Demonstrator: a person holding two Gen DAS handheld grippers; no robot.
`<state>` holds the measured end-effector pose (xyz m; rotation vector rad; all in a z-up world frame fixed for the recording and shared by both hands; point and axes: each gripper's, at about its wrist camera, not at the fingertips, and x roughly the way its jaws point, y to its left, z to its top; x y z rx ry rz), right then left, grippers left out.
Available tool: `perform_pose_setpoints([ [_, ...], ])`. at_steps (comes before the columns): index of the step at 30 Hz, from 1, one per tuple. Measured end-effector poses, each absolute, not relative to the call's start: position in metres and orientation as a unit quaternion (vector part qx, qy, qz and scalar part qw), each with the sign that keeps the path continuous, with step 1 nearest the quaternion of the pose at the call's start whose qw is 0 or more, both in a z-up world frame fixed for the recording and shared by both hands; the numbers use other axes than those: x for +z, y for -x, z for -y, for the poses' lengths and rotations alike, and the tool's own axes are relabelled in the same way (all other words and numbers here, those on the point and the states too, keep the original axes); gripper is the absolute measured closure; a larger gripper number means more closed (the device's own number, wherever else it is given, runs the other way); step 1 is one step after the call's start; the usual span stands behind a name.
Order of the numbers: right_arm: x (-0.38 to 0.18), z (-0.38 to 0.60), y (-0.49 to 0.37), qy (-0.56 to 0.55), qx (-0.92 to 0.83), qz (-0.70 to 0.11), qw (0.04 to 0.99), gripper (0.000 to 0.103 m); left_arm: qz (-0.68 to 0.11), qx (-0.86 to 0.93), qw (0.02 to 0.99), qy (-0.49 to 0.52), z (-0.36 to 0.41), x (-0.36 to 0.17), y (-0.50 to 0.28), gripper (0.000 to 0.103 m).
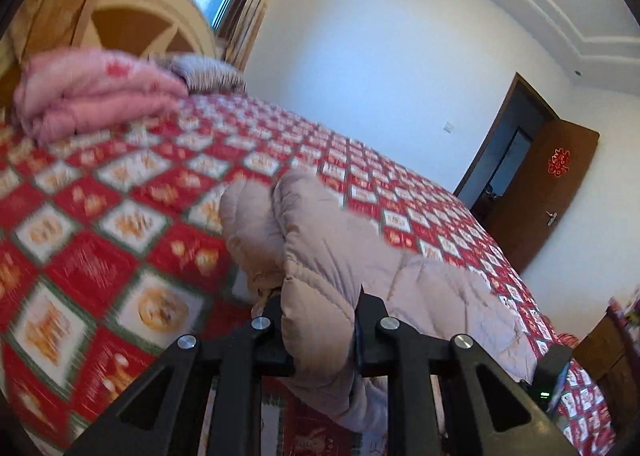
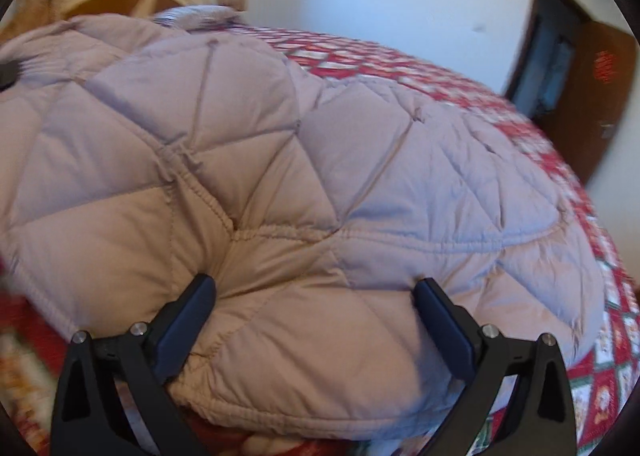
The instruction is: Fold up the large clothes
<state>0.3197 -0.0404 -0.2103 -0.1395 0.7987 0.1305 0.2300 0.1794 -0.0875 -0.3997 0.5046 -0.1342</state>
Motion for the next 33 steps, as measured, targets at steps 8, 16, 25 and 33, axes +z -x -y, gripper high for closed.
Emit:
perform_pose_setpoints([
  [8,-0.164,0.176,-0.32,0.02,0.009,-0.36,0.933,0.002,-0.189,-0.131,0.969,0.095,-0.068,-0.019,-0.243,0.083],
  [16,-0.169,0.342,-0.301,-0.083,-0.15,-0.356,0.919,0.002,-0.187,-0.243,0.95,-0.059,0.116,-0.026,-0.271,0.083],
  [25,-0.193,0.396,-0.259,-0.128,-0.184,-0.368,0.903,0.002,-0.246,-0.308,0.896,-0.203,0.243,-0.134,-0.257,0.083],
  [33,-0.198,0.397,-0.263,-0.133,-0.175,-0.372,0.902,0.002,-0.174,-0.297,0.904,-0.254,0.253,-0.103,-0.208,0.038],
])
